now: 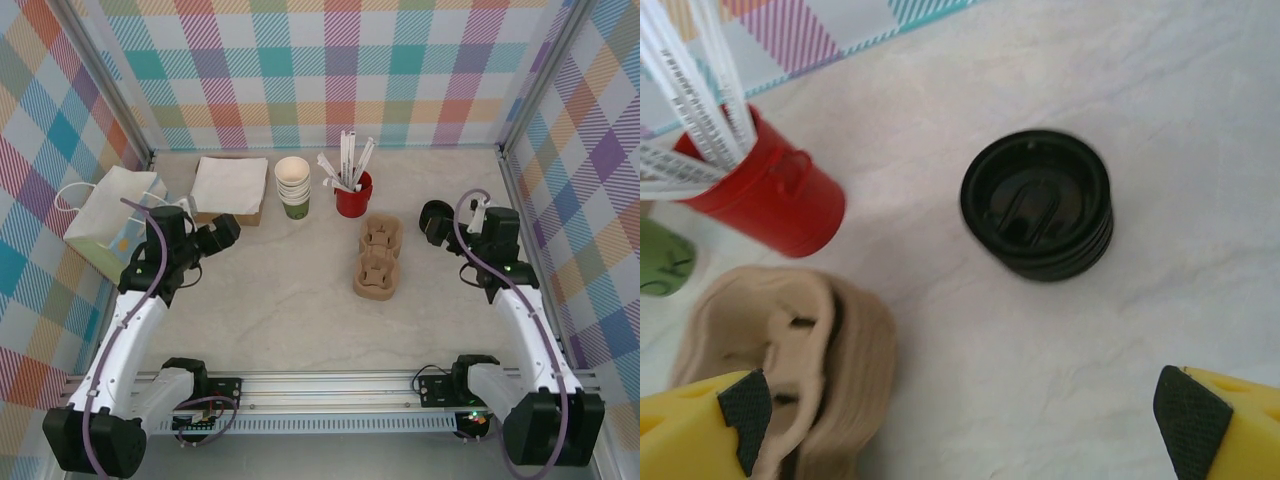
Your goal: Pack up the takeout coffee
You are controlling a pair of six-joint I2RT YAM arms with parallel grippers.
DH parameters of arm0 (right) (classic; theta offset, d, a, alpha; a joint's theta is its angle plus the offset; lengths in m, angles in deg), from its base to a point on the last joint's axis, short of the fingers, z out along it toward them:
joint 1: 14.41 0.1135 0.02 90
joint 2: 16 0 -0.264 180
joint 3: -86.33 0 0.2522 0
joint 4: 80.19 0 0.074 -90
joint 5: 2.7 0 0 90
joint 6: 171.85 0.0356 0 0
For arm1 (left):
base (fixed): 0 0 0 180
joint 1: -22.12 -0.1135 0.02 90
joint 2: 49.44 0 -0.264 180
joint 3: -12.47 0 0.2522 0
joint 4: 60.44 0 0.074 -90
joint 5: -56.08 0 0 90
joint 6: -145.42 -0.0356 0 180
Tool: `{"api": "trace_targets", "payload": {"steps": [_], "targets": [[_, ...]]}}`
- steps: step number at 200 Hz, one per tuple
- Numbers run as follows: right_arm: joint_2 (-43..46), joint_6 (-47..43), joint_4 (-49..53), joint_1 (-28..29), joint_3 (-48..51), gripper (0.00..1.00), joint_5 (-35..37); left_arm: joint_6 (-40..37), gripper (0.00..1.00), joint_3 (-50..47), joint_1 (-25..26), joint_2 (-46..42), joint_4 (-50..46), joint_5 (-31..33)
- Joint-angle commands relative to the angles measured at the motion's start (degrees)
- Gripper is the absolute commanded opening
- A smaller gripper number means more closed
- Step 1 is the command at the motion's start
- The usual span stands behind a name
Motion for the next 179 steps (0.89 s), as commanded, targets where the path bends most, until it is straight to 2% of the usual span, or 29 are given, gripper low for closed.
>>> {"api": "trace_targets", "payload": {"steps": [1,34,78,143,179], "targets": [[3.85,7.04,11.51,0.14,-3.20,1.00,-6.43,3.30,0.91,4.58,0.42,2.50,-4.98,-5.47],[6.51,12.31,19.15,0.22,-3.78,1.00,-12.21,5.76,0.86,11.49,1.87,8.15,-7.54,-8.10],[3.13,14.66,23.67,2.04,-3.56,0.97,-17.96,7.02,0.86,18.53,5.76,15.13,-10.03,-9.04],[-4.87,19.65,19.71,13.99,-0.58,0.94,-10.46,9.11,0.88,17.51,8.74,16.81,-9.11,-6.72],[-13.67,21.39,17.97,19.77,-1.99,0.93,-7.36,8.74,0.88,17.16,8.74,16.87,-9.94,-5.64]]}}
